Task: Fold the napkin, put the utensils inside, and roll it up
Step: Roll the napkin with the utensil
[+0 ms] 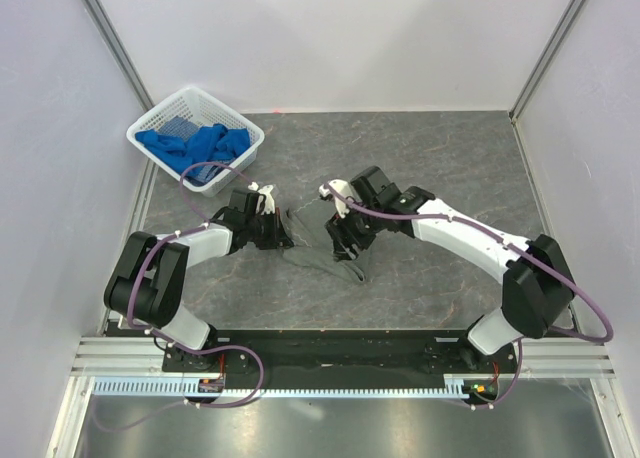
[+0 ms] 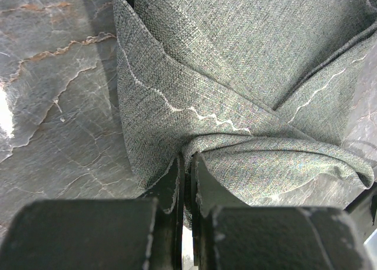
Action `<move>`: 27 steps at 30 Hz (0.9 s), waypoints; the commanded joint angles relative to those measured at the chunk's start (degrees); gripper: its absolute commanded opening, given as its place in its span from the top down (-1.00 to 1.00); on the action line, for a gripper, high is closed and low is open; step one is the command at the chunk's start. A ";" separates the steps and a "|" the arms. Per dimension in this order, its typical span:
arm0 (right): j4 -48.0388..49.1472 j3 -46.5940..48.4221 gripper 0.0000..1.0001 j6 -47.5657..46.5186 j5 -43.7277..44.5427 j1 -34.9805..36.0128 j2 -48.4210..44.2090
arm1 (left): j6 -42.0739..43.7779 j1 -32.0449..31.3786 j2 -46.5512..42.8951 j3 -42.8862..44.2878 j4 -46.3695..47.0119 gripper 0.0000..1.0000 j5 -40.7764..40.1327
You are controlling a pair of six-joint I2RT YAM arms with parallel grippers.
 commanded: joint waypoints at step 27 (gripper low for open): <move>-4.11 -0.27 -0.30 1.20 6.00 0.86 13.76 | 1.77 0.18 0.70 0.72 -3.92 0.96 -3.15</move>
